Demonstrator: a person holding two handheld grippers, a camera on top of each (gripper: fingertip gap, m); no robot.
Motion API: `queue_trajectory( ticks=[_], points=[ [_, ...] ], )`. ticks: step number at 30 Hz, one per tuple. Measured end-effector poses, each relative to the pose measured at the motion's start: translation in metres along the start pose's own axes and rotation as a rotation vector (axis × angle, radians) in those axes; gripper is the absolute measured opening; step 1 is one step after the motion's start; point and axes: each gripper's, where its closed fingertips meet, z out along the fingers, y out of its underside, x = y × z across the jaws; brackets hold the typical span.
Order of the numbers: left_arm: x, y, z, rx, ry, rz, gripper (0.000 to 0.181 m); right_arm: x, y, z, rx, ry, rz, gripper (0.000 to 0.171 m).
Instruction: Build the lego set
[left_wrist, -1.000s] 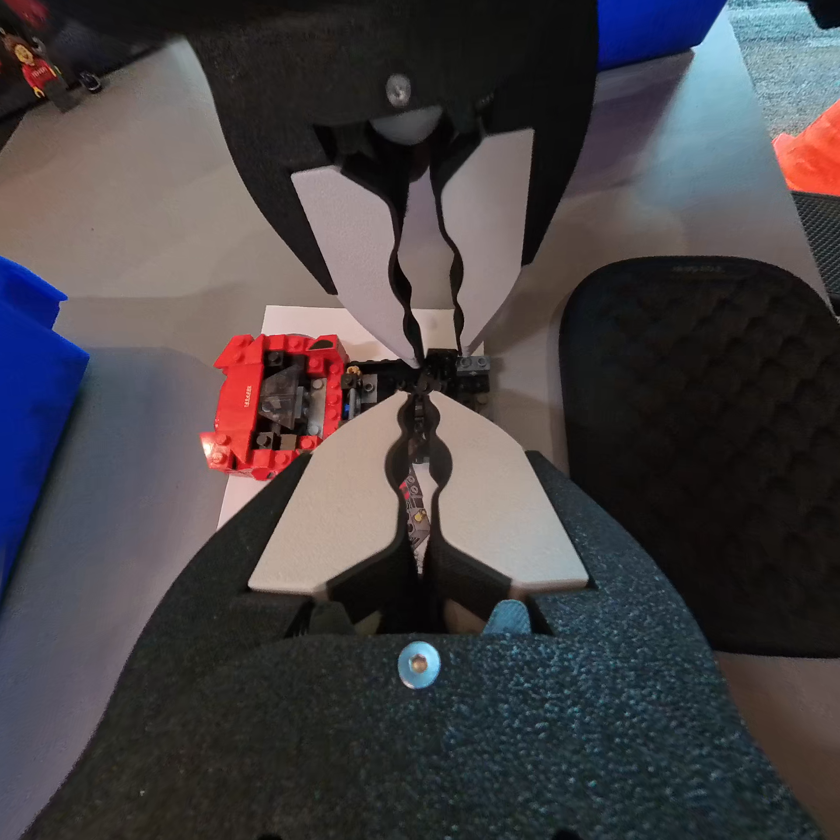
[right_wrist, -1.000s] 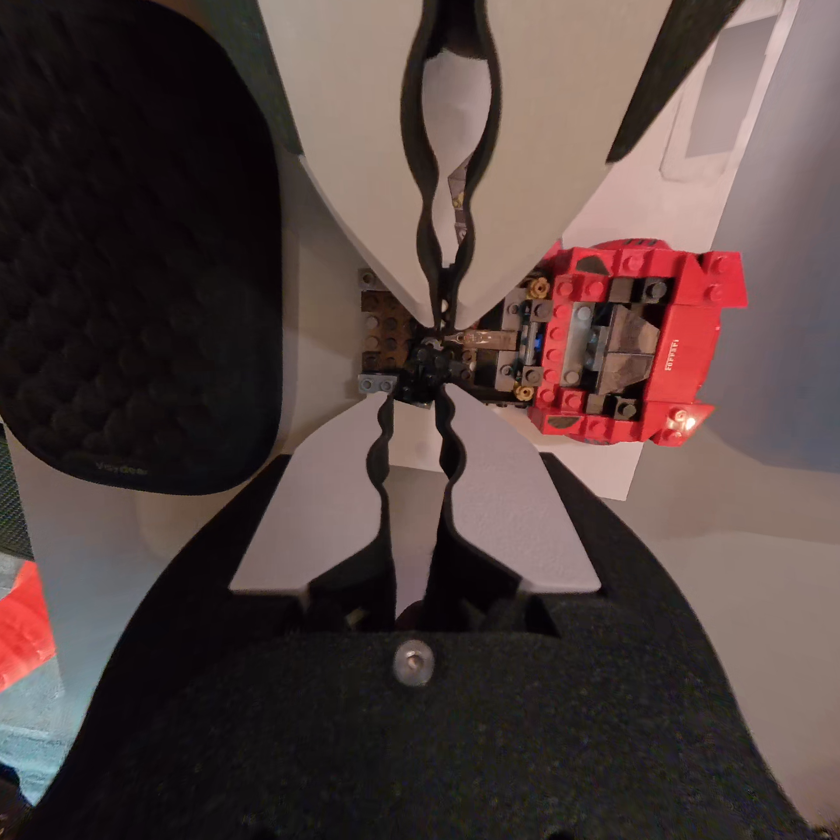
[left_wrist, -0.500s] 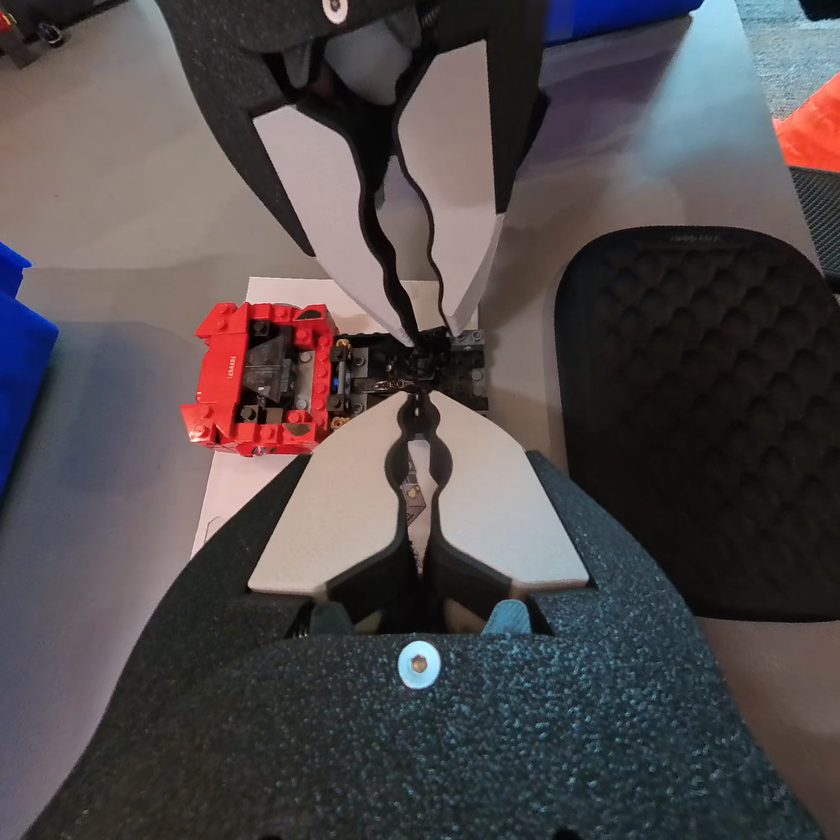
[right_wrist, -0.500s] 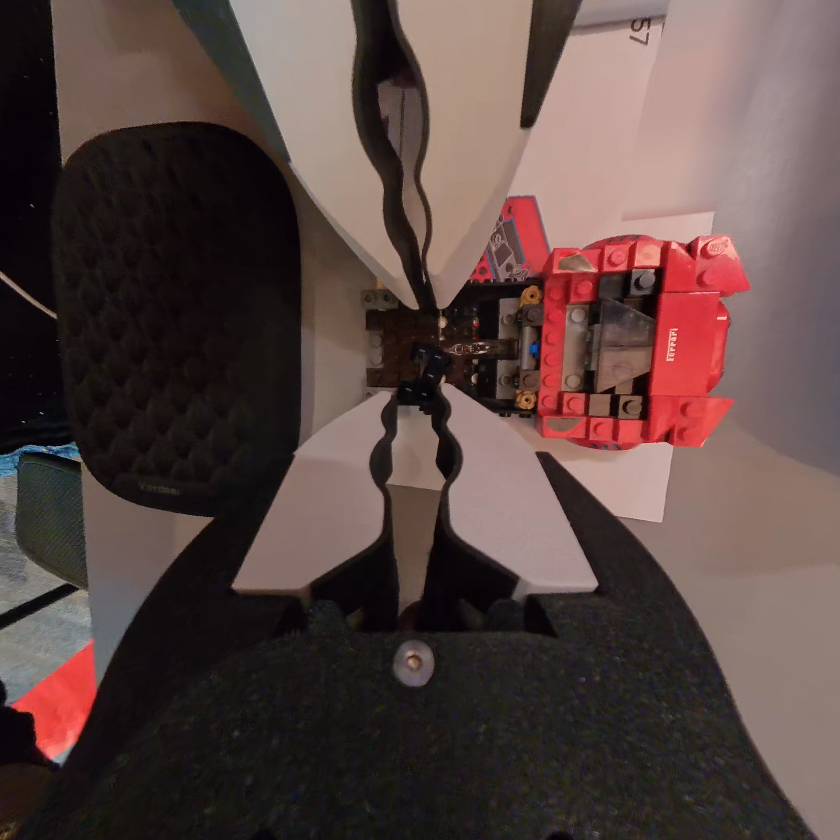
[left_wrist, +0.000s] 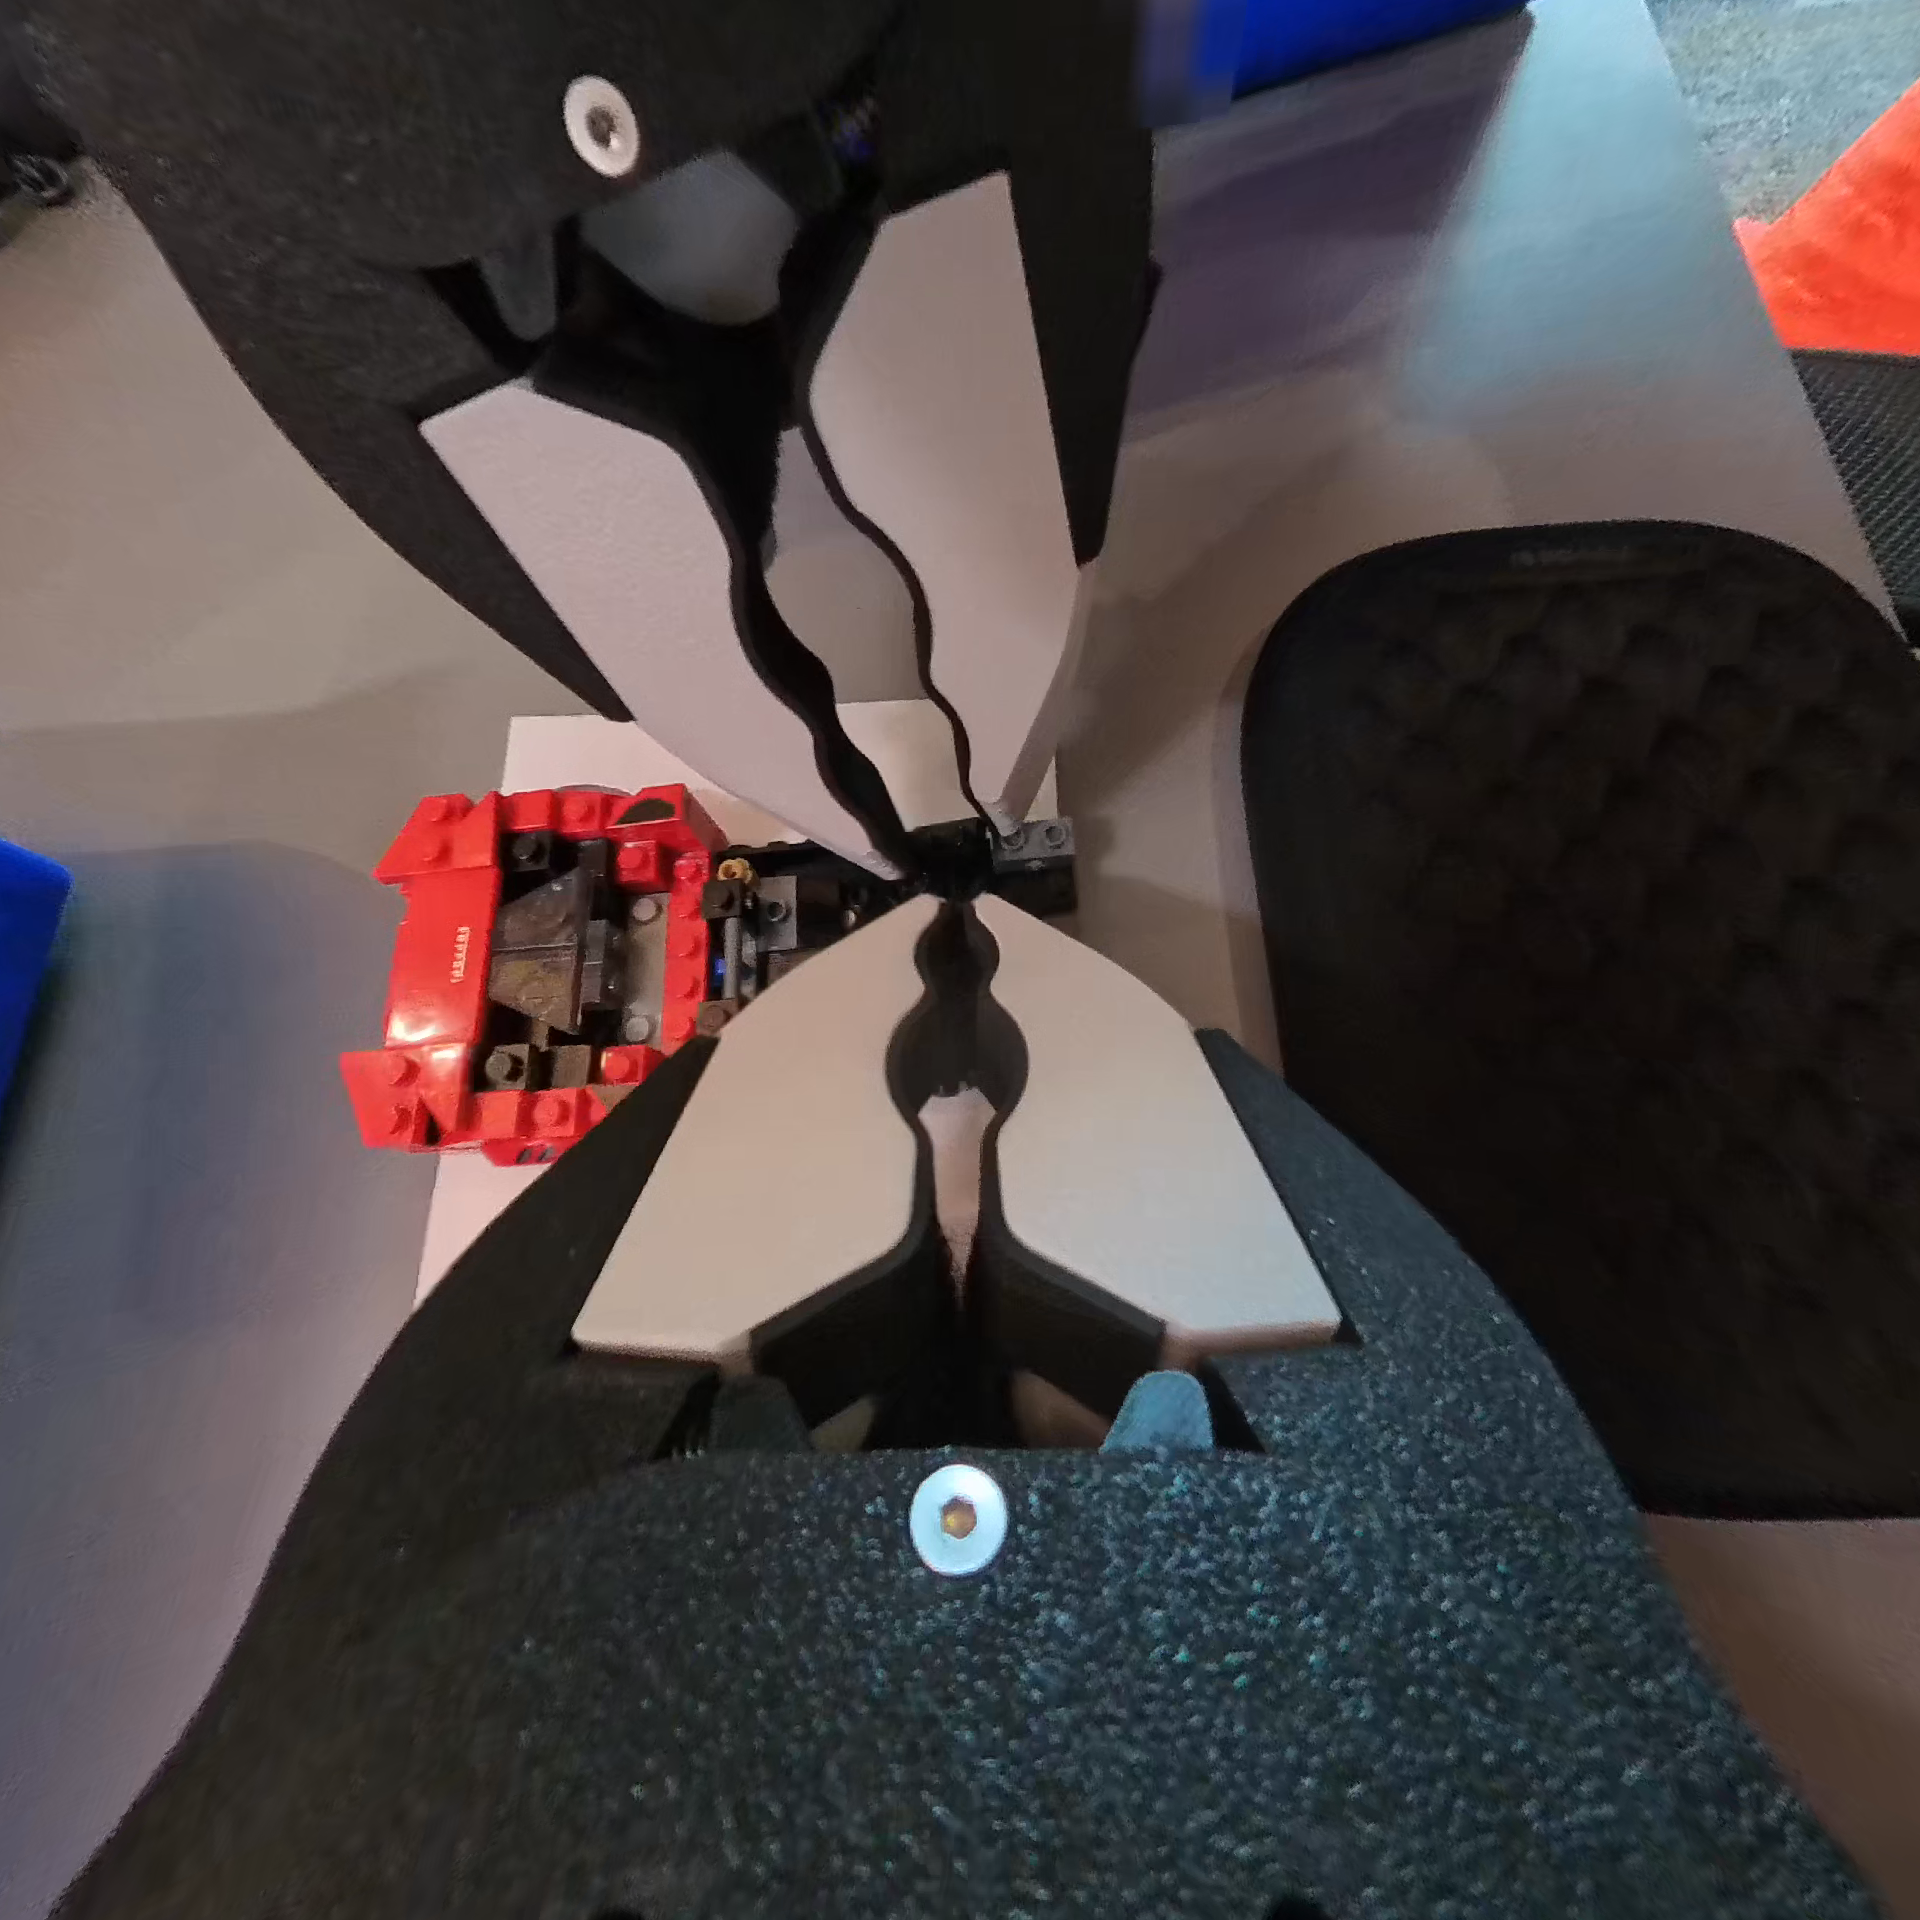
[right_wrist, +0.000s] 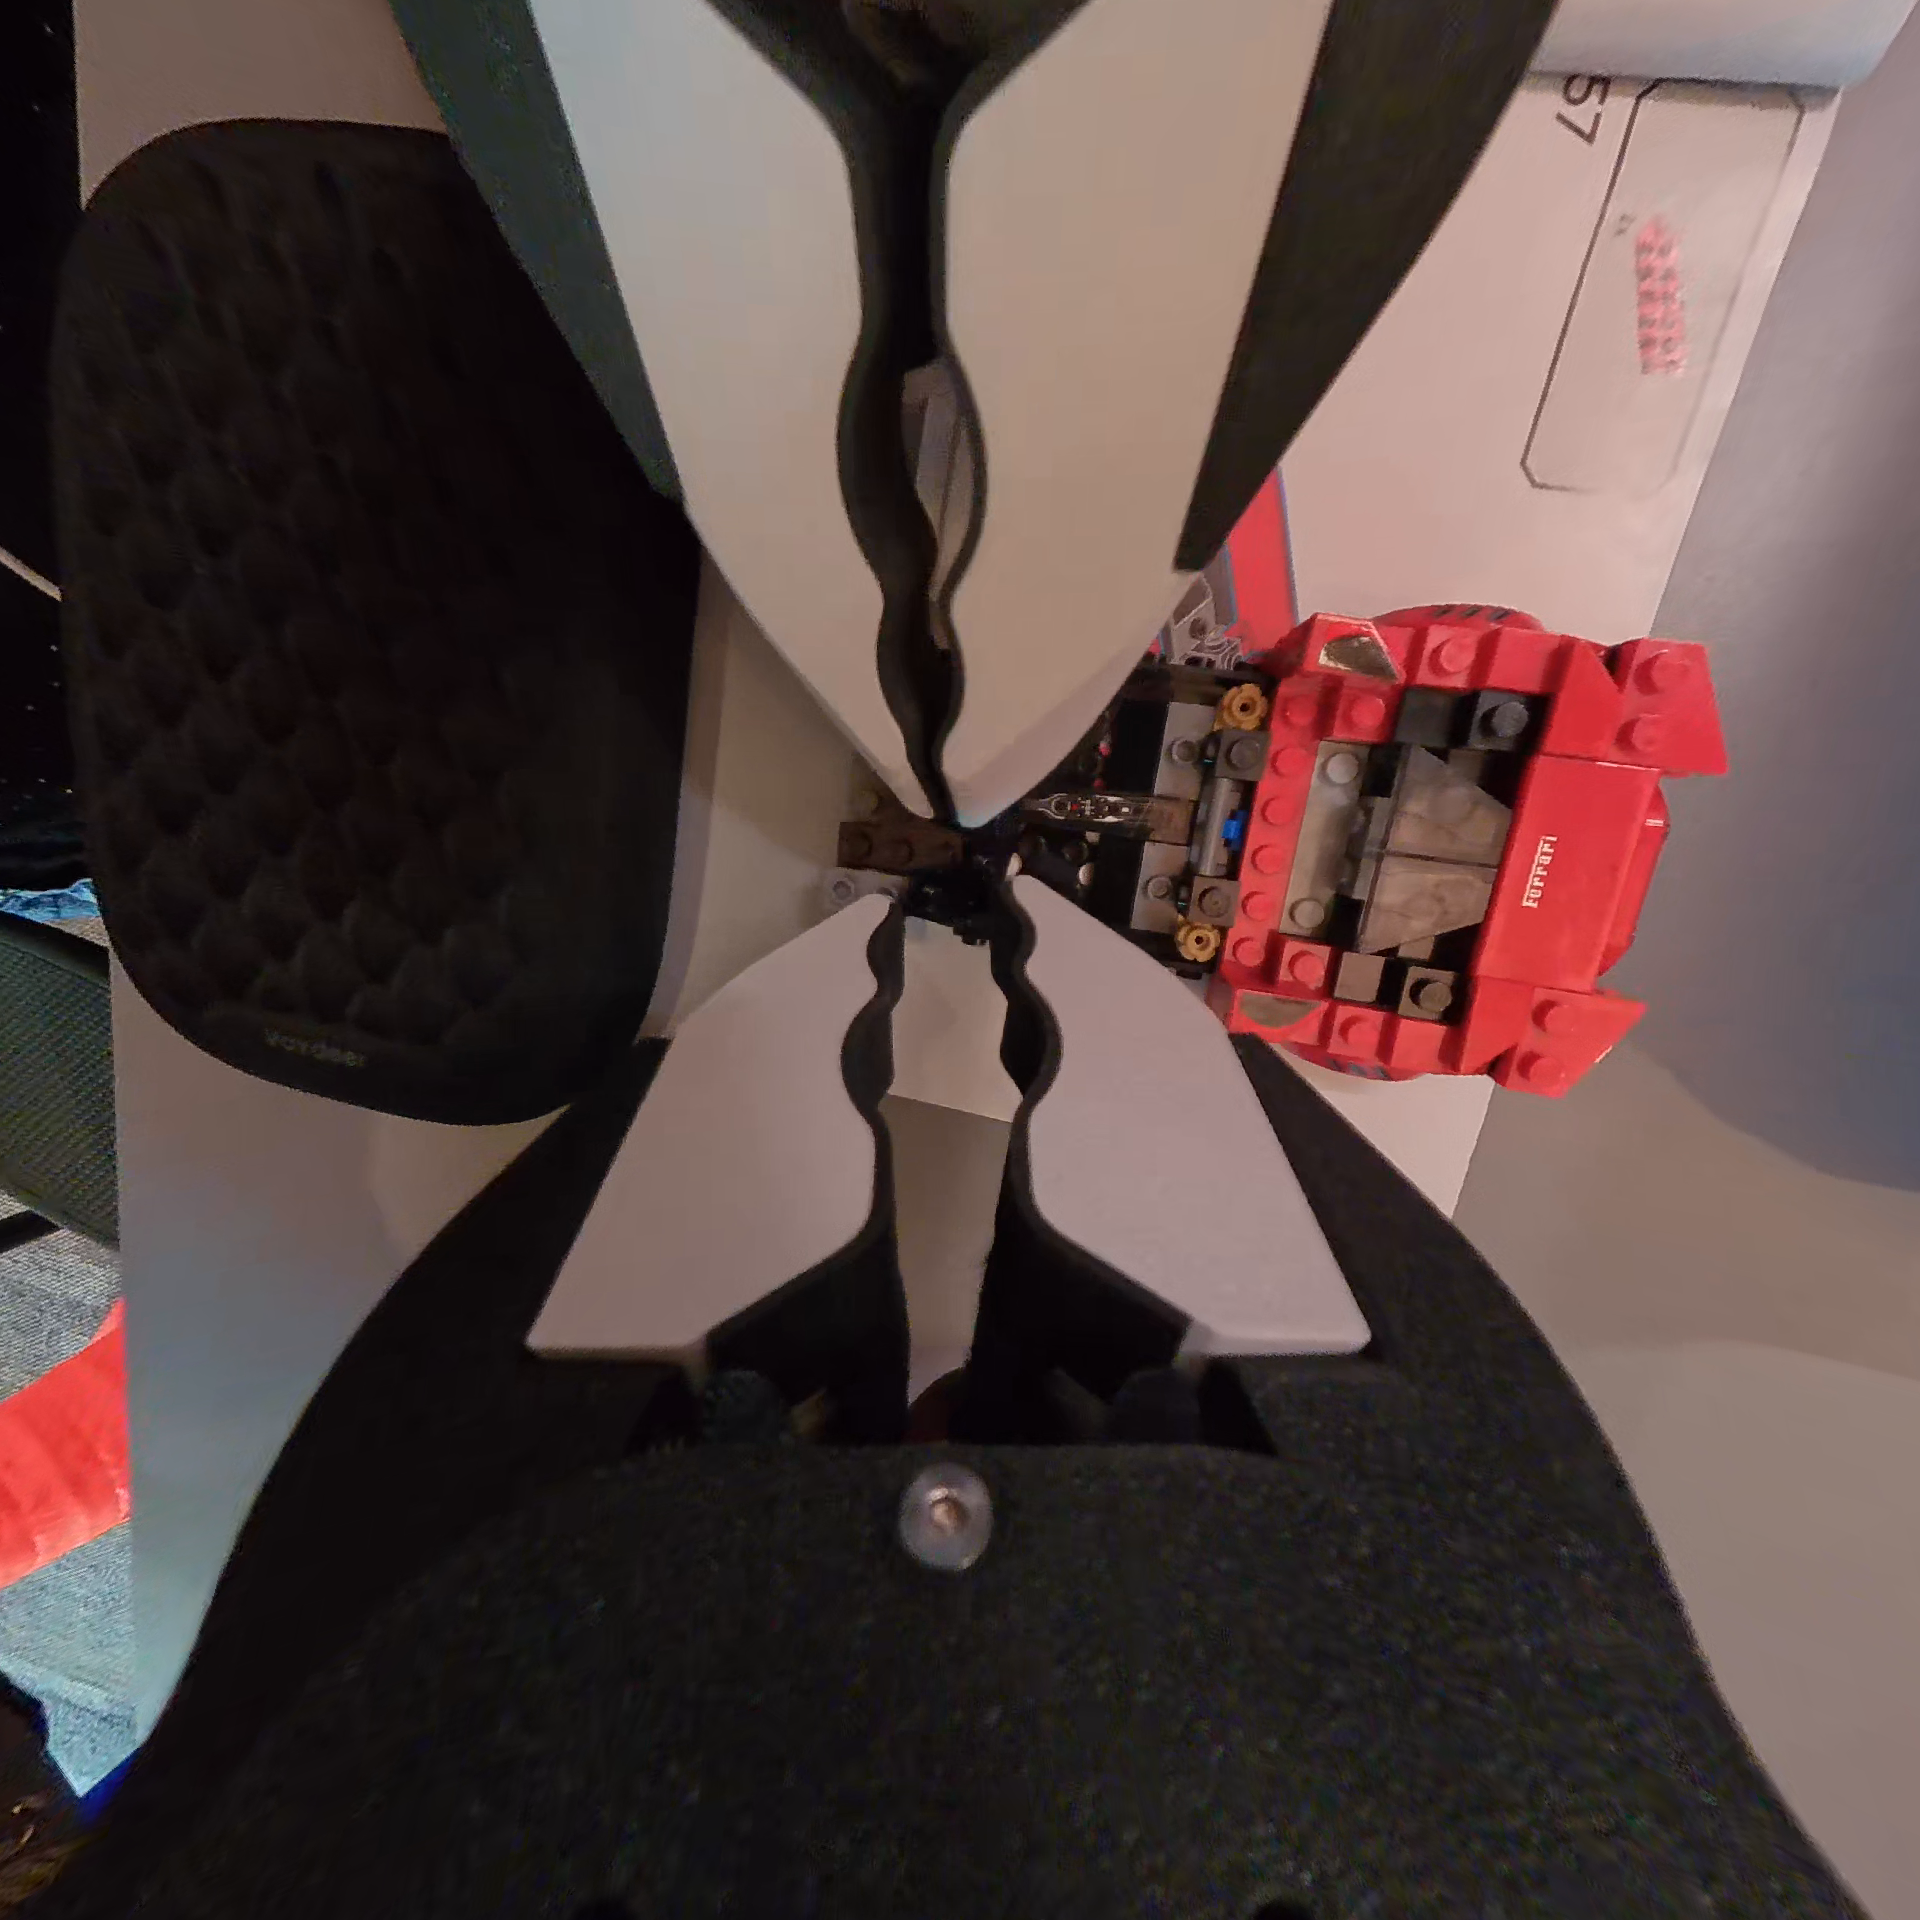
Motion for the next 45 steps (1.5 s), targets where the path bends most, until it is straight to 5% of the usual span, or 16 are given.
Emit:
queue_trajectory(
  ticks=[9, 15, 45],
  points=[
    [0.007, 0.007, 0.004, -0.051, 0.029, 0.004, 0.0, -0.002, -0.003, -0.005, 0.068, -0.011, 0.046, 0.02],
    [0.004, -0.002, -0.01, -0.008, 0.032, -0.022, 0.0, 0.004, -0.011, -0.01, 0.167, 0.031, 0.122, 0.005],
    [0.0, 0.007, 0.004, -0.074, -0.034, 0.05, 0.0, 0.002, -0.012, 0.004, 0.097, 0.135, 0.188, 0.004]
  ],
)
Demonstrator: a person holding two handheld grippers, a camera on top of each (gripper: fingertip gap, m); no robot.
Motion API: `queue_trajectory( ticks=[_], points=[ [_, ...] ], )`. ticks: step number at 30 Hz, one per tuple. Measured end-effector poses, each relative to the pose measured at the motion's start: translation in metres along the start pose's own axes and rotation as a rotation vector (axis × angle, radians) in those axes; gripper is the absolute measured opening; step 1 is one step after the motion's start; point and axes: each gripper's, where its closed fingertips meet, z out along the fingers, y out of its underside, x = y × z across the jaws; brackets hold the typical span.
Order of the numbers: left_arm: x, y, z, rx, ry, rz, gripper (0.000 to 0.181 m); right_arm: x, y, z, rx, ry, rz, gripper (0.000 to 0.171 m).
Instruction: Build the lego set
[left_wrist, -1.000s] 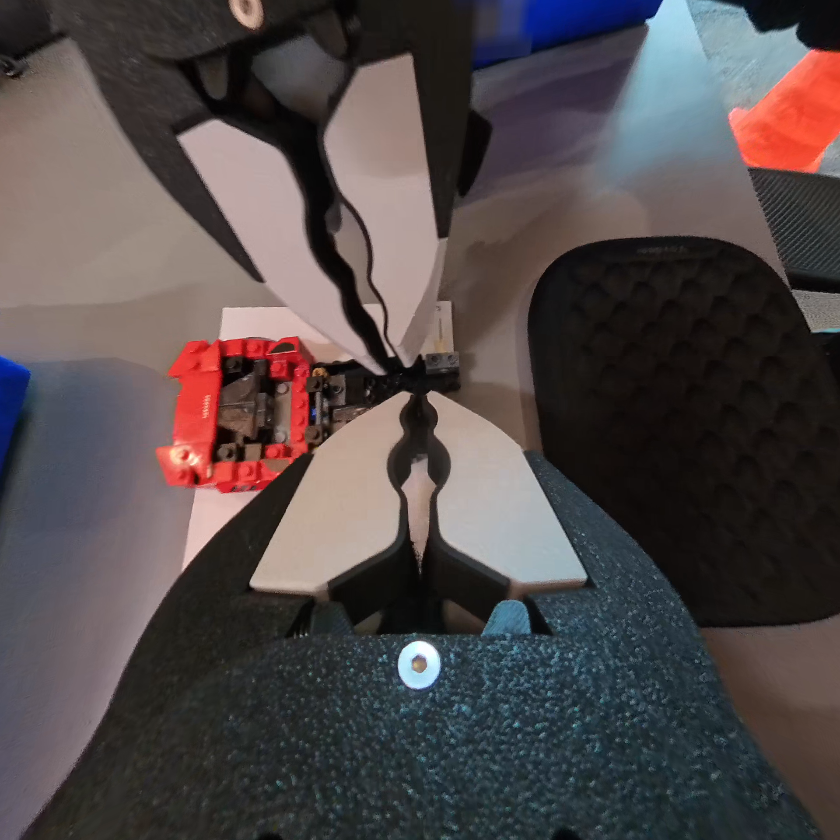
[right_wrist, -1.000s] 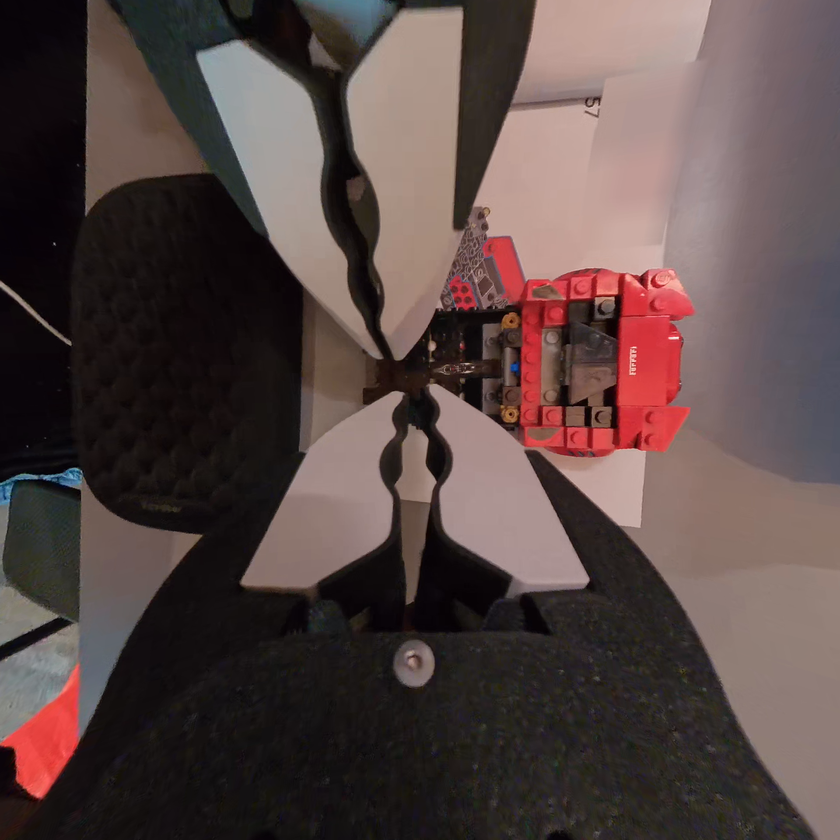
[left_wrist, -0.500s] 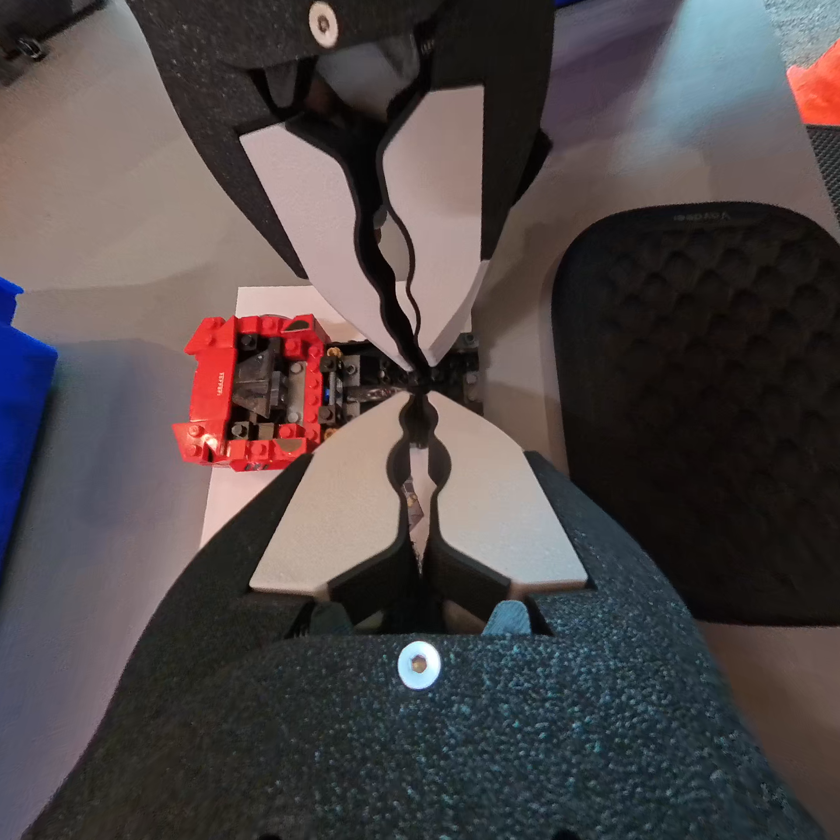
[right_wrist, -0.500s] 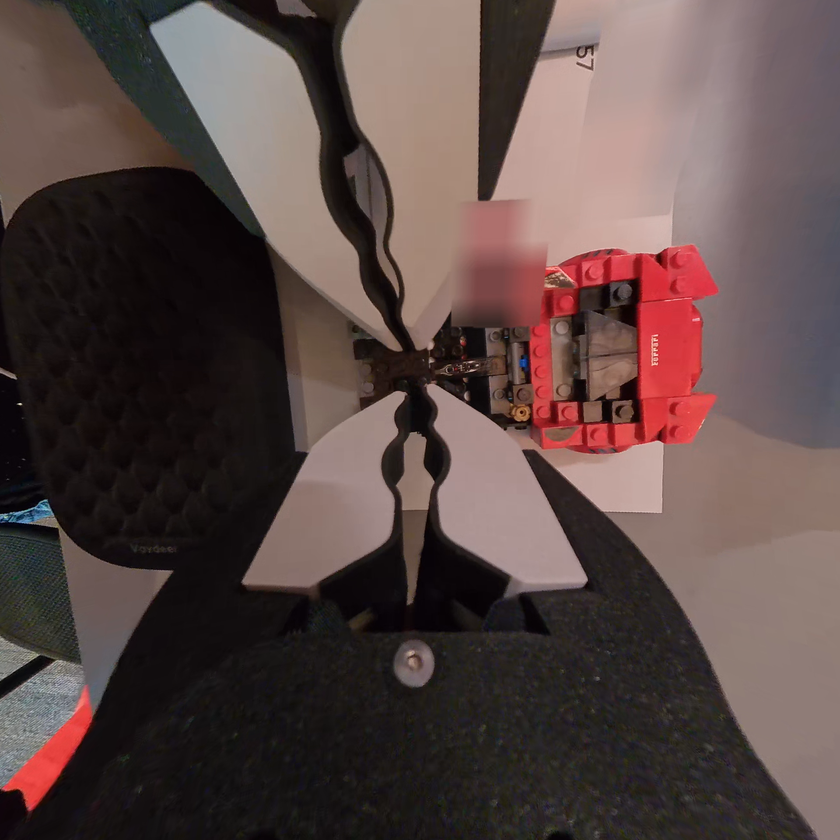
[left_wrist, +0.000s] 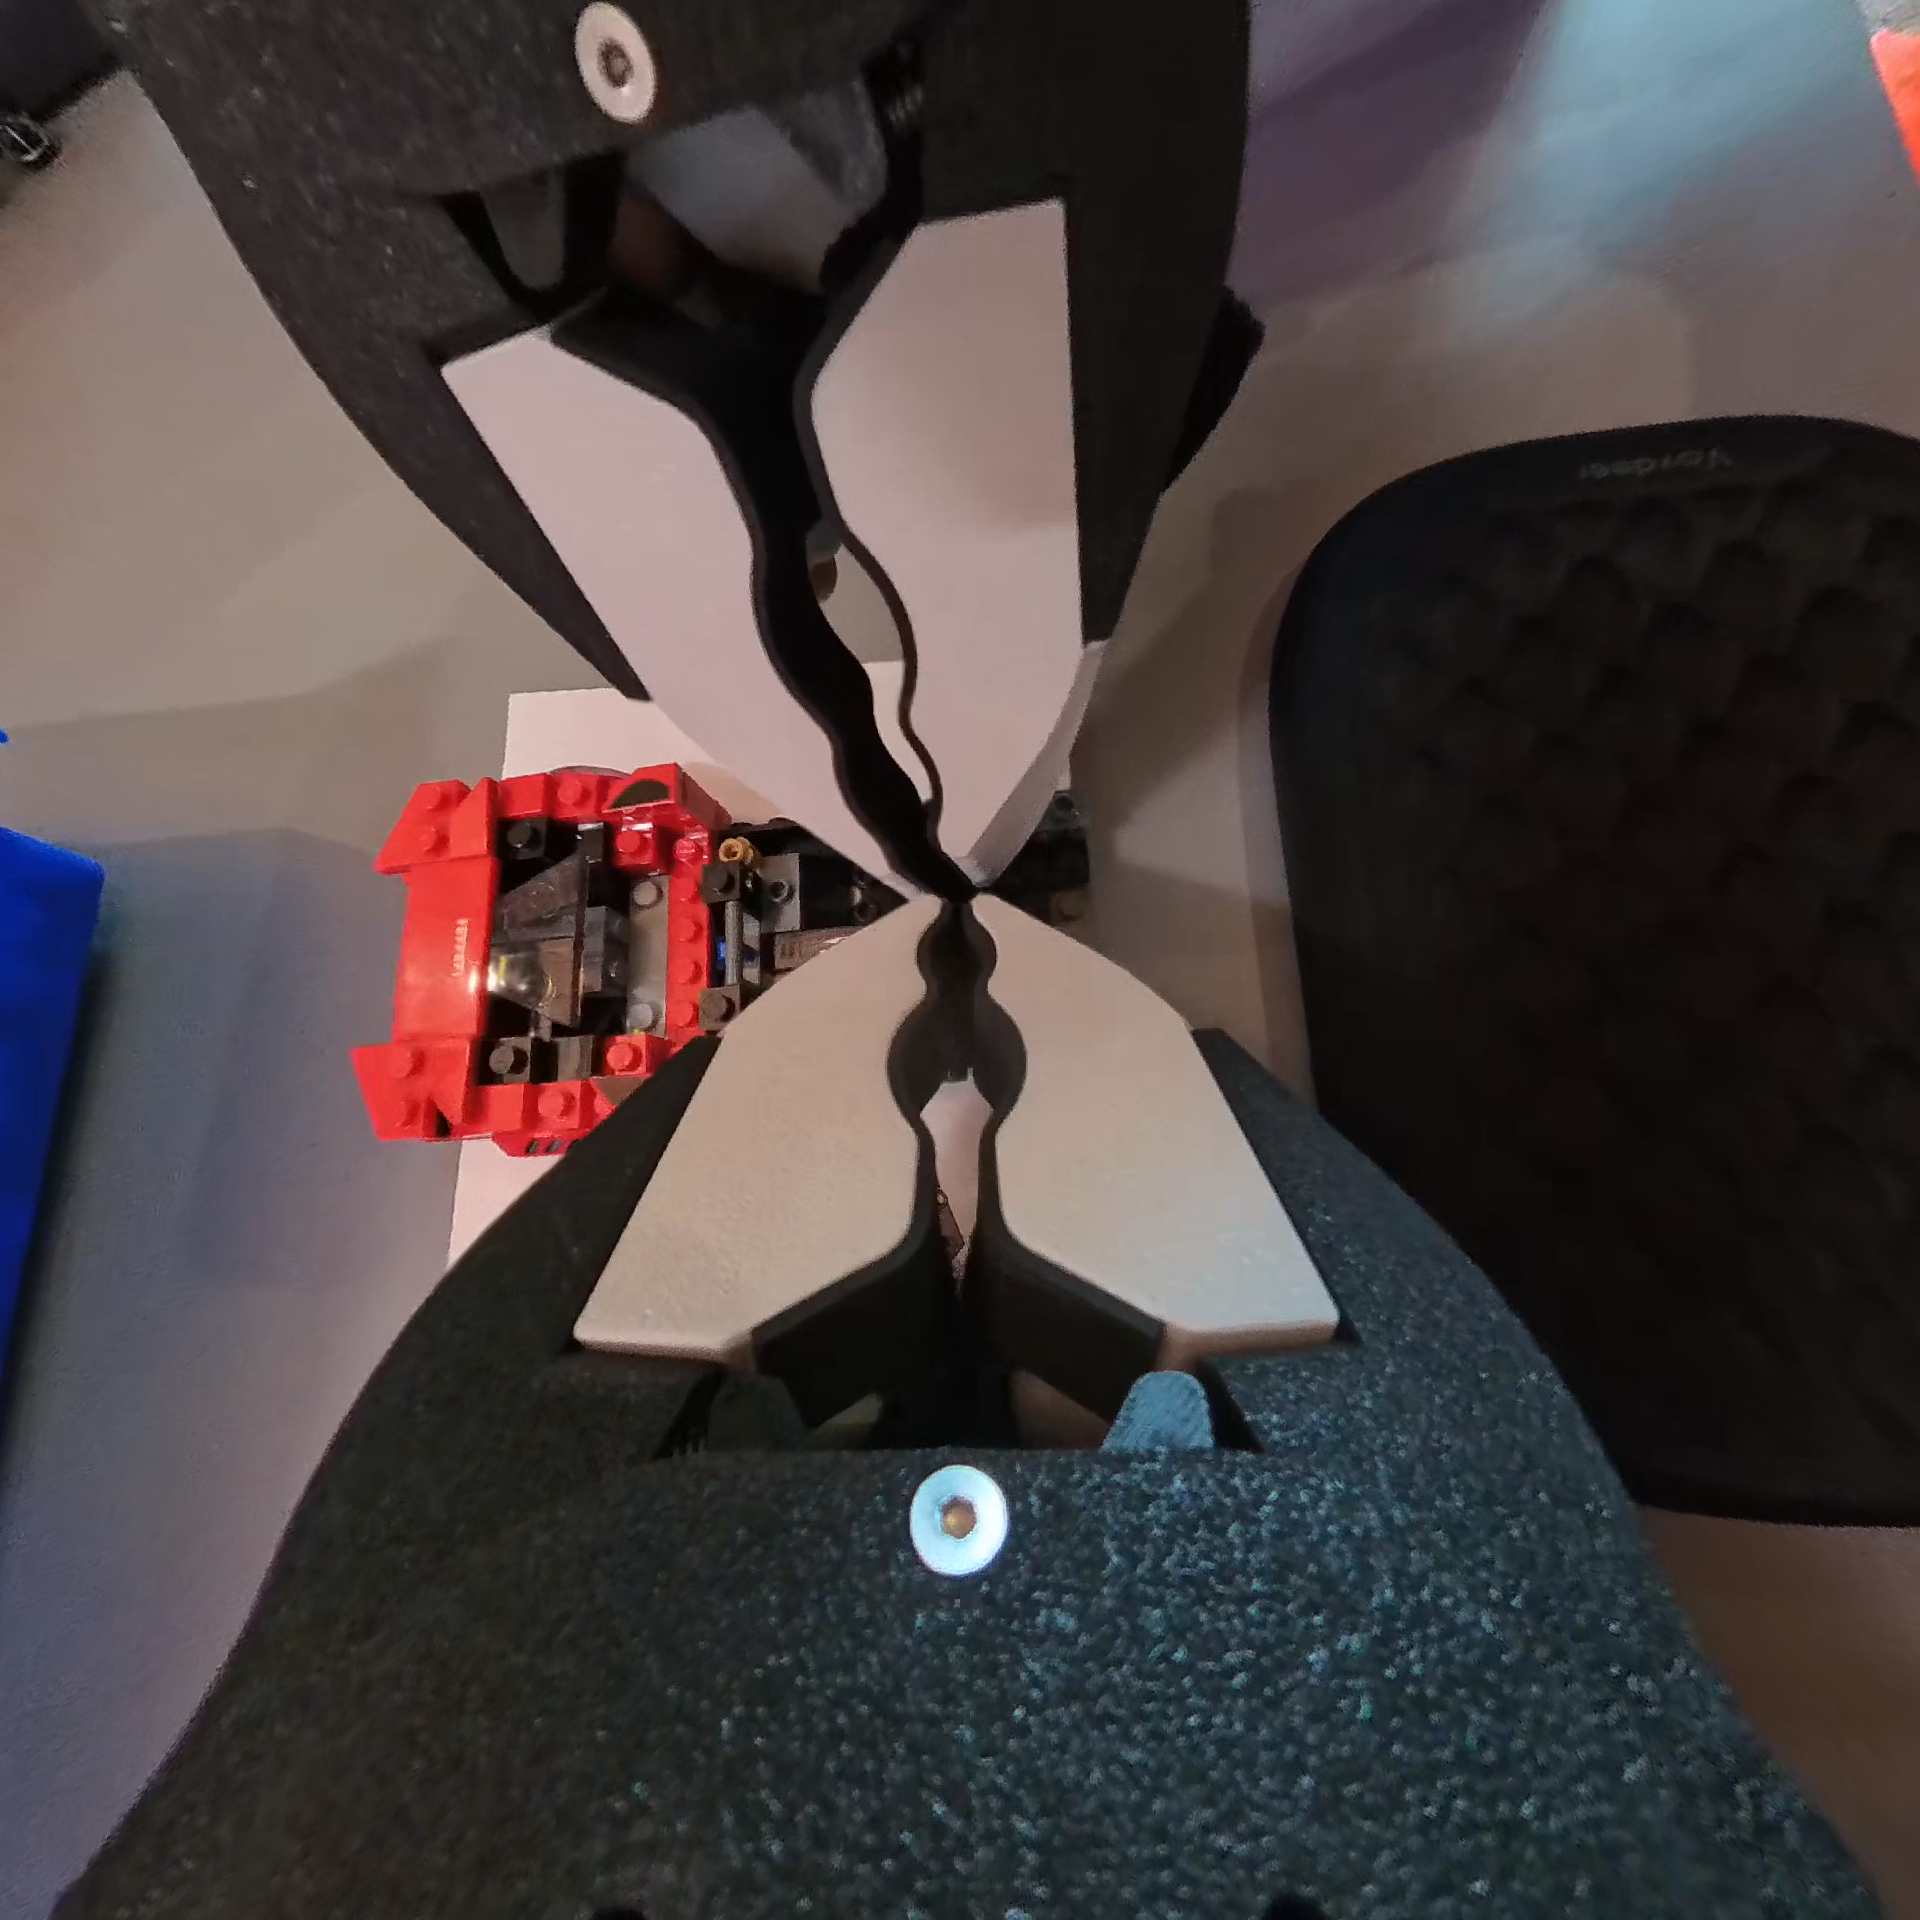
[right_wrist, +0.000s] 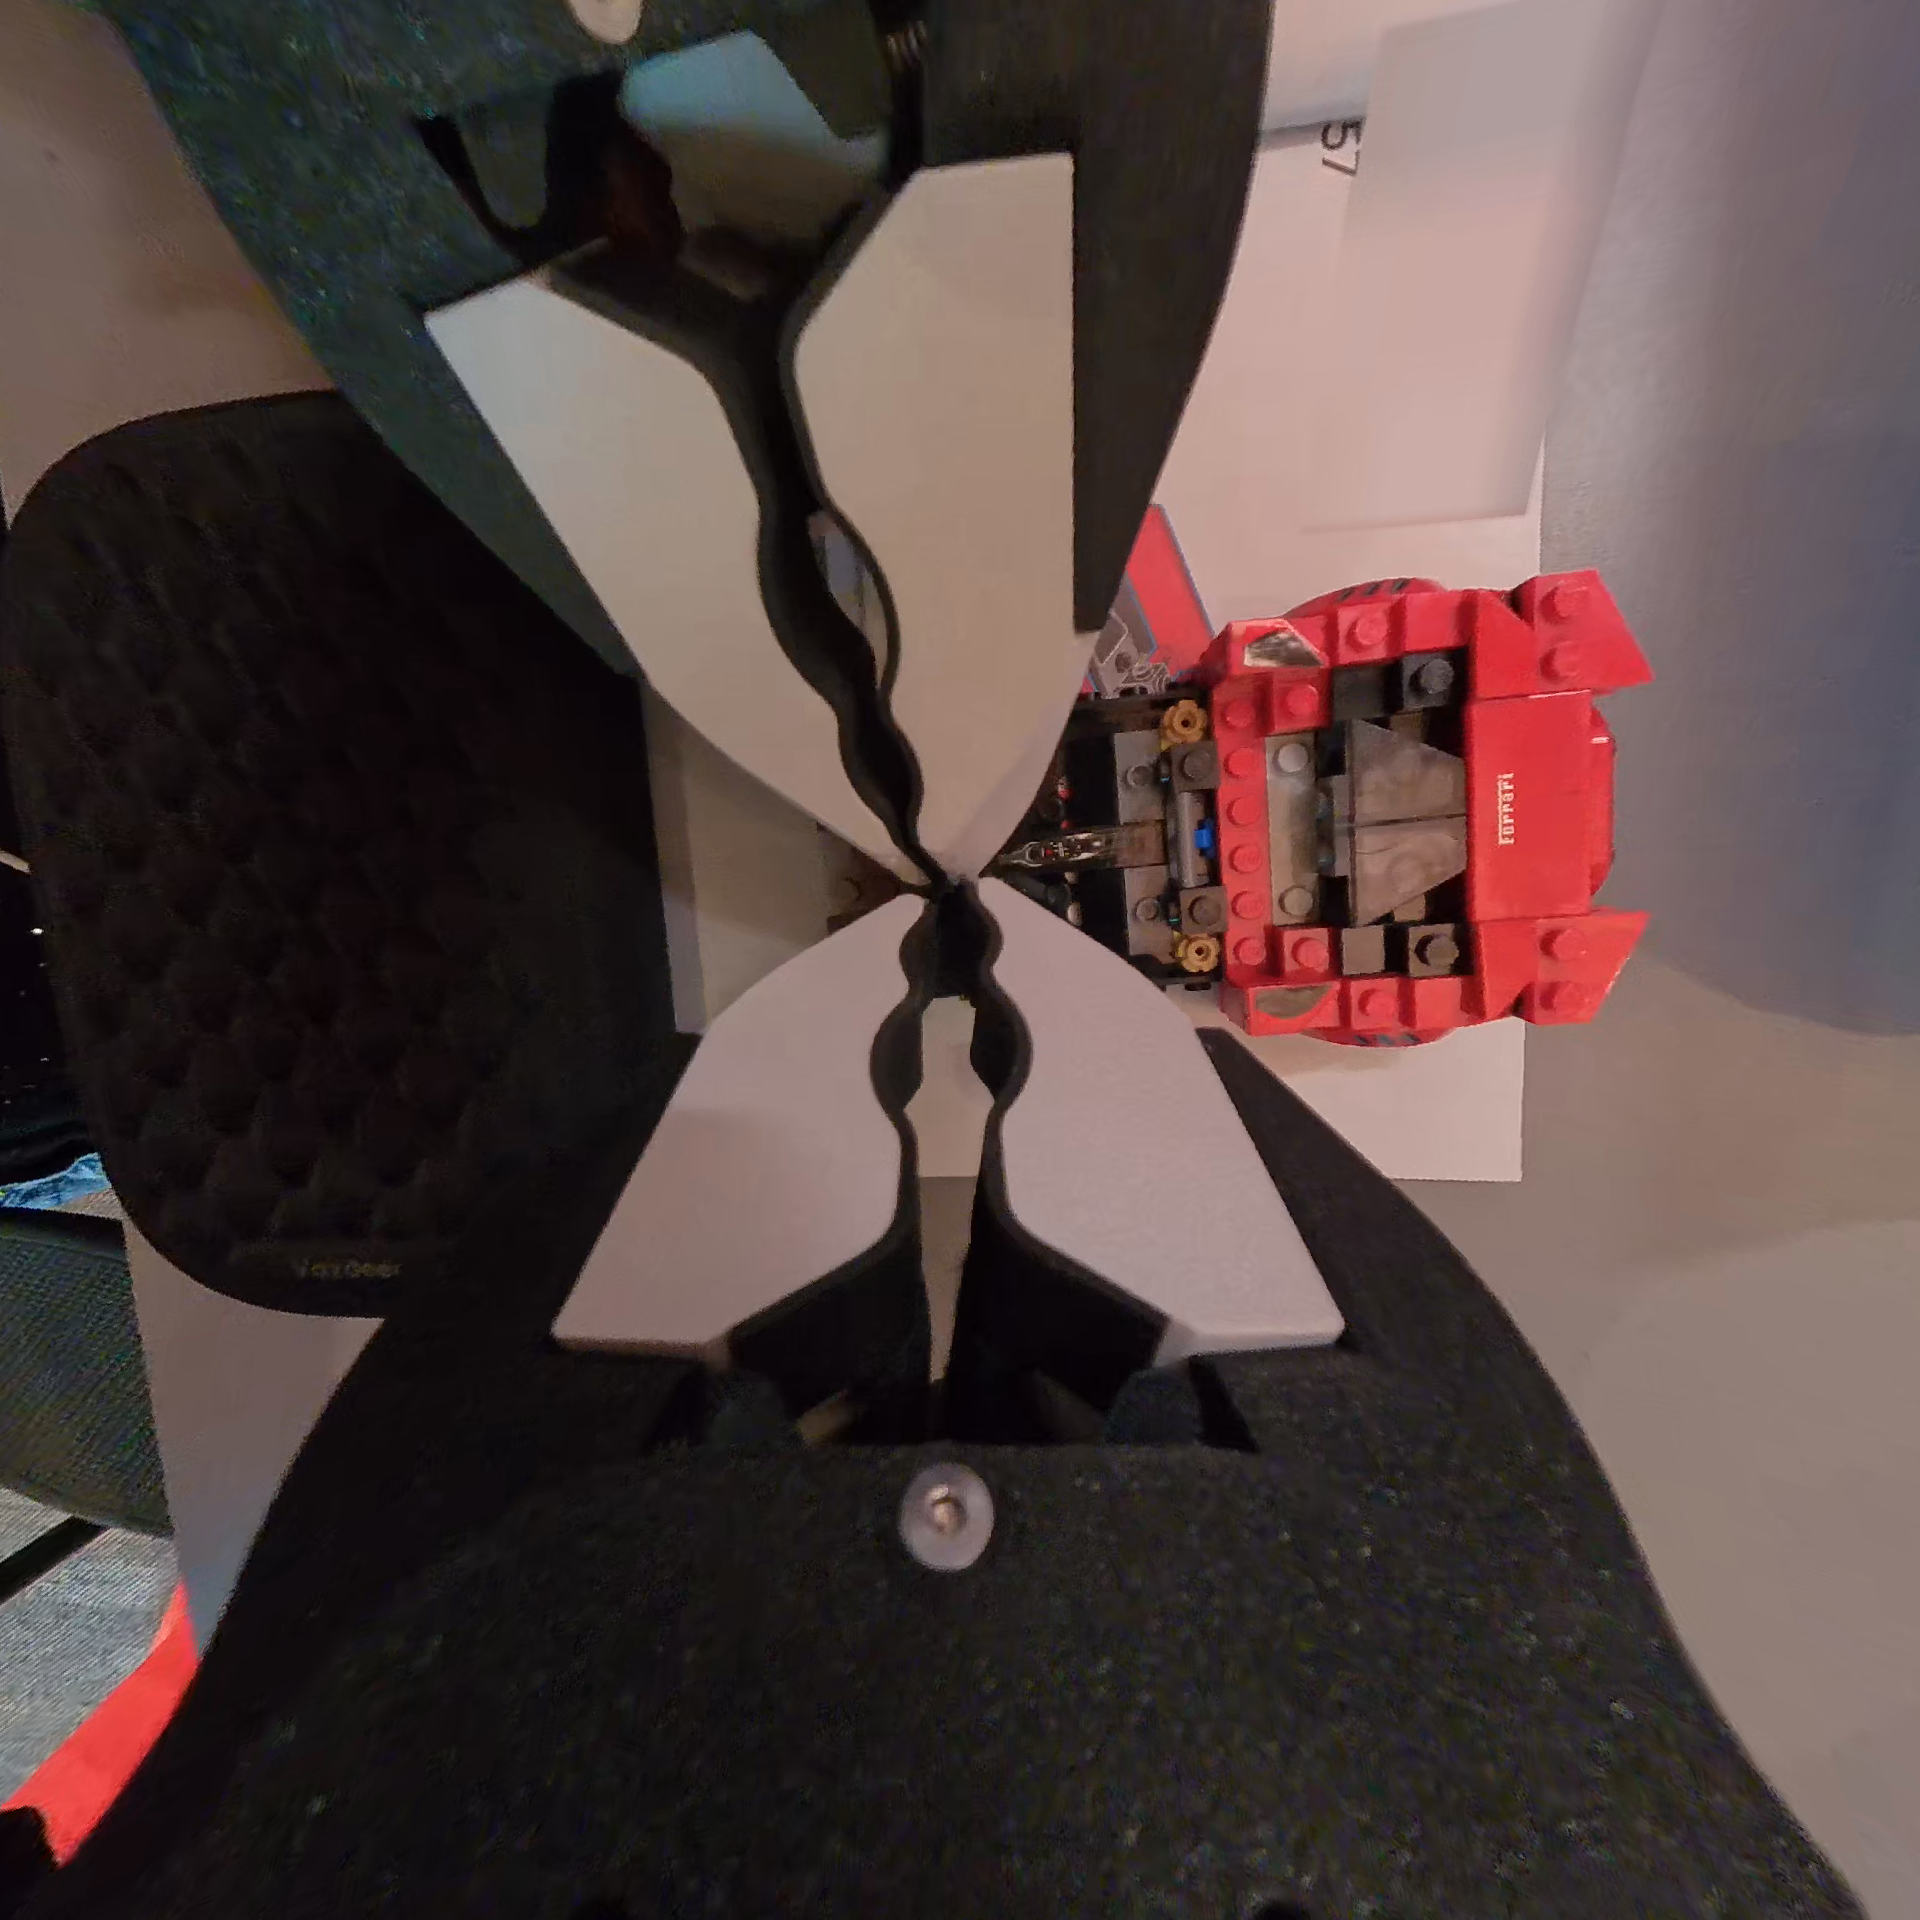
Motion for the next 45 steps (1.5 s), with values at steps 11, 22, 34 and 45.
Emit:
queue_trajectory(
  ticks=[11, 22, 34, 45],
  points=[
    [0.0, 0.0, 0.0, -0.023, 0.003, 0.008, 0.0, 0.005, 0.012, -0.006, -0.005, 0.017, 0.035, 0.002],
    [0.0, 0.001, 0.001, -0.074, 0.024, -0.039, 0.0, 0.005, 0.013, -0.005, -0.048, 0.07, 0.042, 0.002],
    [-0.002, 0.003, 0.001, -0.081, 0.005, -0.04, 0.0, 0.004, 0.014, -0.004, -0.04, 0.095, 0.083, 0.002],
    [-0.002, 0.003, 0.001, -0.104, -0.046, 0.005, 0.0, 0.003, 0.014, -0.004, -0.06, 0.139, 0.112, 0.002]
  ],
)
